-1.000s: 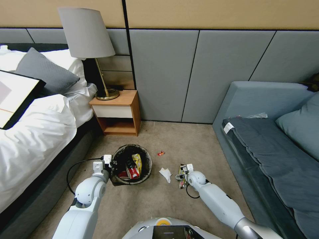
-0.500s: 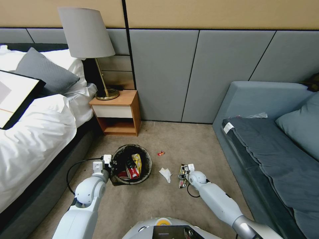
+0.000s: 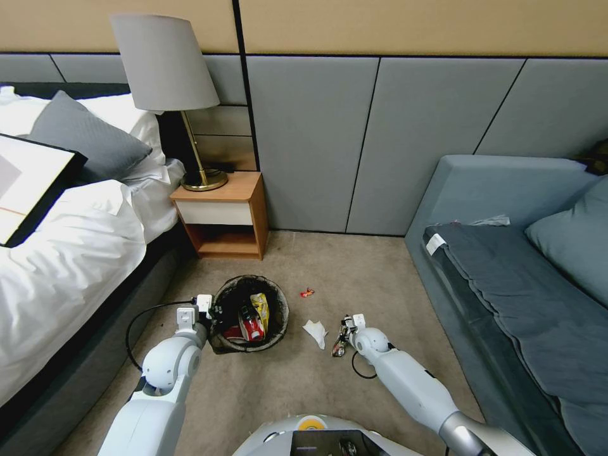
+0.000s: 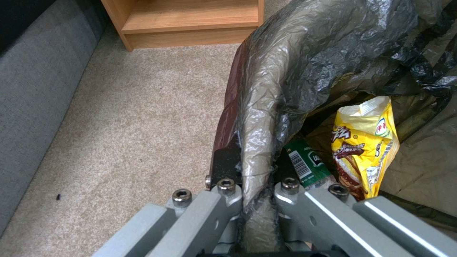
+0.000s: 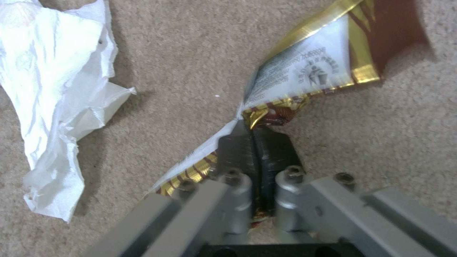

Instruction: Pick up the trash bin, then pick up the garbage from the floor and place it into the trash bin.

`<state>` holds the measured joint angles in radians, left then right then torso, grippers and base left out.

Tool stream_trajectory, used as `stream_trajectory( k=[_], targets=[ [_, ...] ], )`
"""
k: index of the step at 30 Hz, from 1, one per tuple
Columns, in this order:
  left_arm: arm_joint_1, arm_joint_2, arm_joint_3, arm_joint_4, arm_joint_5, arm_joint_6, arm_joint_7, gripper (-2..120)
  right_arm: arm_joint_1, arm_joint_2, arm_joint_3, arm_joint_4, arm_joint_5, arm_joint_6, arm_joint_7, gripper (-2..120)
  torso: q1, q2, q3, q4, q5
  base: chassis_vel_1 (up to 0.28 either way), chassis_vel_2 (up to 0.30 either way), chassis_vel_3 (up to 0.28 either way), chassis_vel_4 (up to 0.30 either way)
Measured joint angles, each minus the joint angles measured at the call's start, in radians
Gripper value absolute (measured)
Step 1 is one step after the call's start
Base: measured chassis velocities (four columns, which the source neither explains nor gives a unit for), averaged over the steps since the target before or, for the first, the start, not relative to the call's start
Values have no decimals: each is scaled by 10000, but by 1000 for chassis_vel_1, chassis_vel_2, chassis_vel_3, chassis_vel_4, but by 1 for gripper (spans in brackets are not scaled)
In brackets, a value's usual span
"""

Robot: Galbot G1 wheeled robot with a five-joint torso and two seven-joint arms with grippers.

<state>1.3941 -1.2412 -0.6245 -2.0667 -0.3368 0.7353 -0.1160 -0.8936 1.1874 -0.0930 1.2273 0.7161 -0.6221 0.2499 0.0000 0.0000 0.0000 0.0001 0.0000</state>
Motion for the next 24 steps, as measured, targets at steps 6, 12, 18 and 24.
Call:
stream_trajectory(
  k=[6, 12, 18, 24],
  targets=[
    [-40, -45, 2, 27, 24, -1, -8, 0, -81, -138, 134, 208, -3, 31, 7, 0, 0, 0, 0, -1, 0, 0, 0, 0, 0],
    [-81, -14, -11, 89, 26, -1, -15, 0, -201, -671, 515, 1037, 209, 43, 87, 0, 0, -1, 0, -1, 6, 0, 0, 0, 0],
    [-134, -21, -9, 133, 38, 0, -26, 0, -556, -1754, 1460, 2916, 773, -5, 503, 0, 0, 0, 0, -3, 3, 0, 0, 0, 0],
    [-136, -24, 9, 137, 43, 0, -30, 0, -1075, -2341, 2329, 4649, 1145, -39, 748, 0, -1, 0, 0, -3, 4, 0, 0, 0, 0]
  ],
)
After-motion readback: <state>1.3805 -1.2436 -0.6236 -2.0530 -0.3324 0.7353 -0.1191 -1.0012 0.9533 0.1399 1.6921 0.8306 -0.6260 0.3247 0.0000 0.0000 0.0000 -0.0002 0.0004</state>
